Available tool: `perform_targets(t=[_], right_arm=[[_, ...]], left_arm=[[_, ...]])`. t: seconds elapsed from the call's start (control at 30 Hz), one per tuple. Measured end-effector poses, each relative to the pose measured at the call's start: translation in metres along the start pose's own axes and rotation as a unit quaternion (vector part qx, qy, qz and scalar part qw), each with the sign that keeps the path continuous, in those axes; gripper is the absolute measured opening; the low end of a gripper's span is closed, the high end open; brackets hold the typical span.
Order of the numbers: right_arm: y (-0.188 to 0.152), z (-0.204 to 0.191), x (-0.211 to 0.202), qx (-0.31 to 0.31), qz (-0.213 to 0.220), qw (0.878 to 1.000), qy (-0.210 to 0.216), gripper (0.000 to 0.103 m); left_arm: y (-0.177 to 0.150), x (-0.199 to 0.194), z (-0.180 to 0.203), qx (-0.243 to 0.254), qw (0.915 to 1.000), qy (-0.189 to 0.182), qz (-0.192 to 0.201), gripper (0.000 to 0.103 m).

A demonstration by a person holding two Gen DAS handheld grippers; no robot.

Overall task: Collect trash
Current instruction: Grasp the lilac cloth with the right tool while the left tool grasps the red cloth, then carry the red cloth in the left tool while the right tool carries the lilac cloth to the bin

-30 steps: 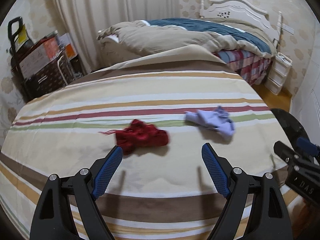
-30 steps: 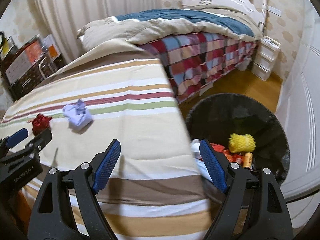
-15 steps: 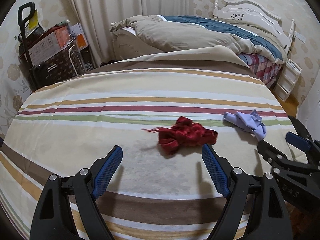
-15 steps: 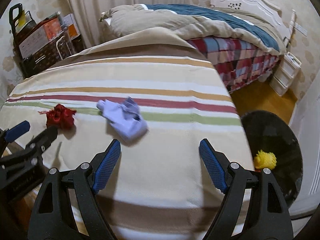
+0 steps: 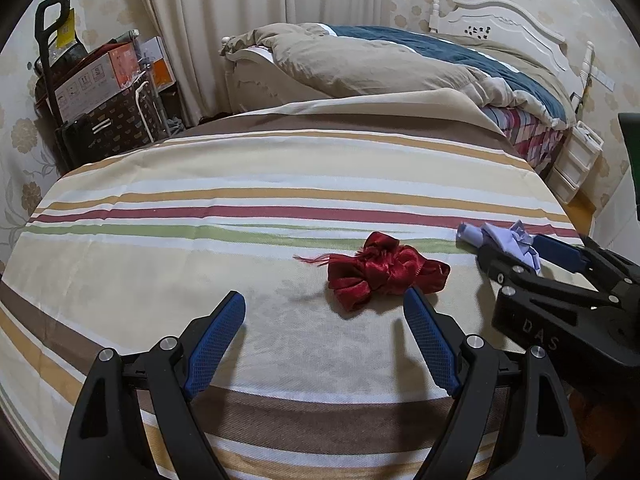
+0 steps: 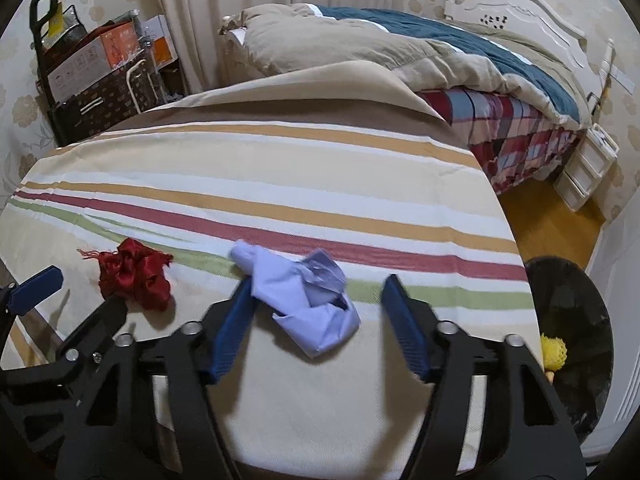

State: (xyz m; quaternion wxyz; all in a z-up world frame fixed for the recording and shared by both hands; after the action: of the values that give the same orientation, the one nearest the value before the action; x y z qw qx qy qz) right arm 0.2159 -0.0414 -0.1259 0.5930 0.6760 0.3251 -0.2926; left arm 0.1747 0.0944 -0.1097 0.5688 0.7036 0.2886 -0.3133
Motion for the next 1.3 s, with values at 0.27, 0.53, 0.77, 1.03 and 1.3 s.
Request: perform_targets(t=[0.27, 0.53, 0.77, 1.03, 1.3], right_arm=[[0.005, 0.012, -0.002, 0.02, 0.006, 1.0, 0.006, 0.034], [0.008, 0.017, -0.002, 0.032, 0.007, 0.999, 0.009, 0.034], [0.007, 0.017, -0.002, 0.034, 0.006, 0.999, 0.011, 0.034], [0.007, 0.018, -0.001, 0.033, 0.006, 0.999, 0.009, 0.034], [0.007, 0.018, -0.001, 0.029, 0.007, 1.0, 0.005, 0.034]], left_arm=[[0.006, 0.003, 0.005, 0.012, 0.9999, -0.006, 0.004, 0.082], [0.017, 0.013, 0.014, 0.031, 0.9994, -0.014, 0.002, 0.083], [0.023, 0.022, 0.016, 0.029, 0.9991, -0.03, -0.004, 0.082], [0.02, 0.022, 0.023, 0.041, 0.9982, -0.044, 0.0, 0.052], [0.021, 0.019, 0.024, 0.046, 0.9978, -0.046, 0.007, 0.034]])
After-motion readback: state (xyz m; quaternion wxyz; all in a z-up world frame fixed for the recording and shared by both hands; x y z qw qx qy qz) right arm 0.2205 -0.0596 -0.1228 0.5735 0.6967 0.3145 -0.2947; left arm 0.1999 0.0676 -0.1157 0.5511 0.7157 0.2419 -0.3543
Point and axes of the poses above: each gripper's, at about its wrist camera, not at the fingertips, and x roughly the way its jaws point, z to its right, y to its top, the point moved 10 cm from there along x, roughly the way its jaws point, and after that the axes turned 15 degrees about x, right-handed, at the moved point
